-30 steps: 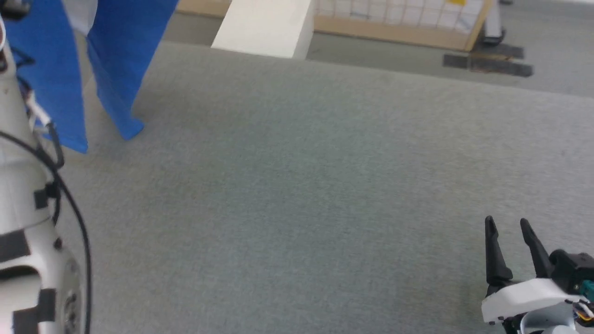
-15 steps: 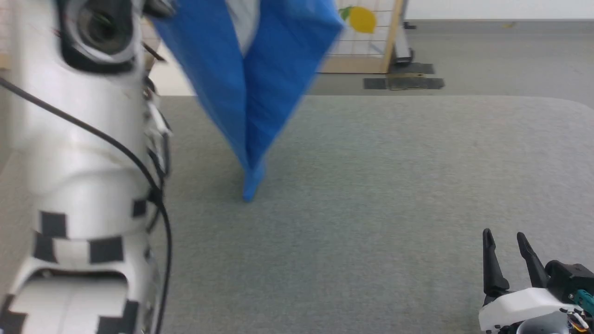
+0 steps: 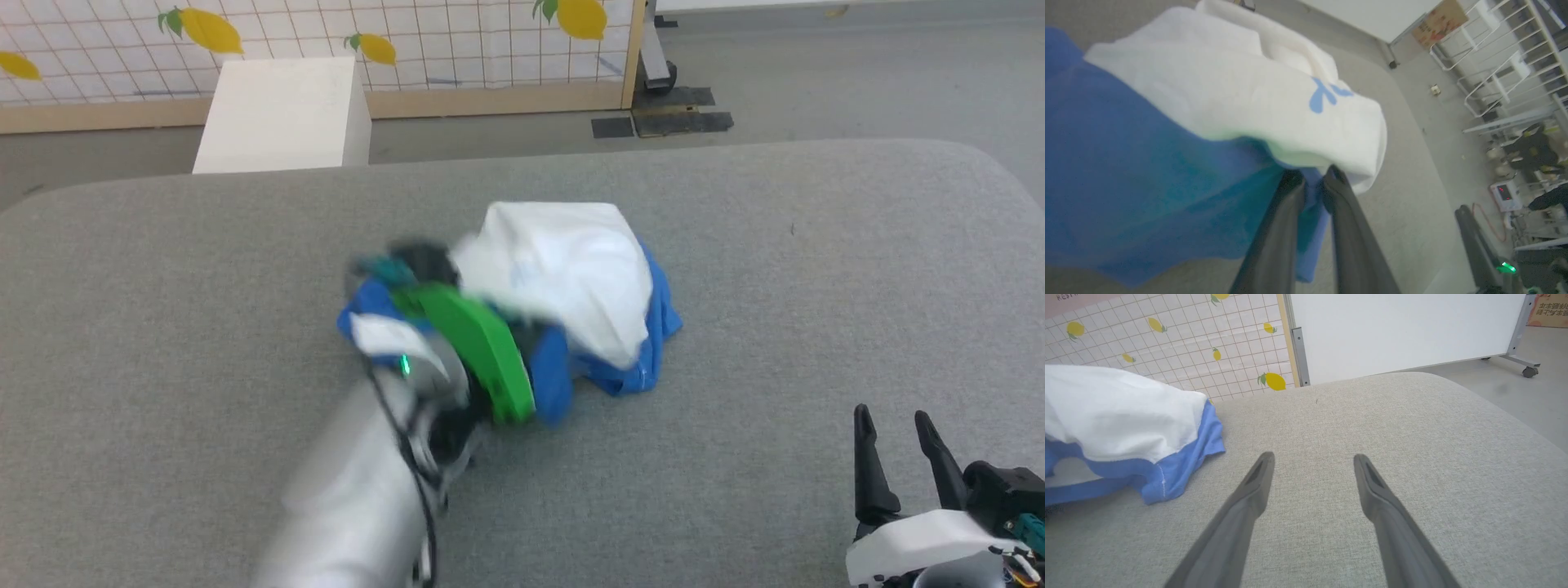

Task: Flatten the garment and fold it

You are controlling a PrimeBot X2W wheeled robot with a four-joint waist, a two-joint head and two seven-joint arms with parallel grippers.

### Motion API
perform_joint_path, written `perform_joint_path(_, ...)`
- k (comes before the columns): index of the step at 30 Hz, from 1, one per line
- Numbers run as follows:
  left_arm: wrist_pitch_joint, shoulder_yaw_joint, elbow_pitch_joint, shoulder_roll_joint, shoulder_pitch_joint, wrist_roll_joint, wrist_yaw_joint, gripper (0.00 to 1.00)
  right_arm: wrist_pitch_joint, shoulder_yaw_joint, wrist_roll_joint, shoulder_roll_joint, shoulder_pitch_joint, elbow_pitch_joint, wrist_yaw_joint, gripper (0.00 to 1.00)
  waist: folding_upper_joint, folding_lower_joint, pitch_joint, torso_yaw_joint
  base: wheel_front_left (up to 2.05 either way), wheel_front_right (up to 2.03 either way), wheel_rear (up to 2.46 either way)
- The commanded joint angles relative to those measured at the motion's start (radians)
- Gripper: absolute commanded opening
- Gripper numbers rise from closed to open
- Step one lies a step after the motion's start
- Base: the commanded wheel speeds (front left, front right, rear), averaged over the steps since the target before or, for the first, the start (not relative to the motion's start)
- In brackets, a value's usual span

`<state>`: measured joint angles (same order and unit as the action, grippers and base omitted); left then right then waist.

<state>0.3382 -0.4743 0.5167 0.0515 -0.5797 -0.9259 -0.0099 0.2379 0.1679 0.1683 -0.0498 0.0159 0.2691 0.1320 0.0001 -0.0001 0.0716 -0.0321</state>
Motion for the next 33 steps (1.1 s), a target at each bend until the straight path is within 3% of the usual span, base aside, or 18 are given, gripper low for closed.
perform_joint_path(1,0.018,-0.035,0.031,-0.001,0.025,0.025,0.01,0.0,0.002,-0.003,-0.004,0.0,-0.006,-0.006,-0.001,1.0,-0.0001,0.0001,0.004,0.0,0.0,0.0,0.0)
perform_joint_path(6,0.156,-0.178,0.183,0.0,0.093,0.085,0.042,0.0,0.002,-0.008,-0.002,0.0,-0.005,-0.007,-0.001,1.0,-0.0001,0.0001,0.008,0.014,0.0,0.0,0.0)
perform_joint_path(8,0.174,-0.183,0.188,0.002,0.085,0.085,0.048,0.0,0.003,-0.005,0.0,0.0,-0.004,-0.004,-0.001,1.0,-0.0001,0.0001,0.003,0.023,0.0,0.0,0.0)
perform_joint_path(9,0.182,-0.175,0.183,0.004,0.079,0.075,0.047,0.24,0.003,-0.004,0.001,0.0,-0.003,-0.002,-0.001,1.0,-0.0001,0.0001,-0.001,0.027,0.0,0.0,0.0)
perform_joint_path(10,0.181,-0.165,0.174,0.008,0.073,0.068,0.045,1.0,0.003,-0.003,0.002,0.0,-0.002,0.0,-0.001,1.0,-0.0001,0.0001,-0.006,0.03,0.0,0.0,0.0)
perform_joint_path(22,0.086,0.103,-0.103,0.12,0.068,-0.09,0.102,1.0,0.011,0.024,0.016,0.0,0.026,0.029,-0.001,1.0,-0.0001,0.0001,-0.096,0.085,0.0,0.0,0.0)
perform_joint_path(29,-0.228,0.255,-0.269,0.219,0.158,0.006,0.145,1.0,0.014,0.024,0.019,0.0,0.029,0.033,-0.001,1.0,-0.0001,0.0001,-0.127,0.101,0.0,0.0,0.0)
perform_joint_path(33,-0.403,0.277,-0.316,0.258,0.259,0.106,0.16,1.0,0.015,0.023,0.019,0.0,0.033,0.038,-0.001,1.0,-0.0001,0.0001,-0.143,0.104,0.0,0.0,0.0)
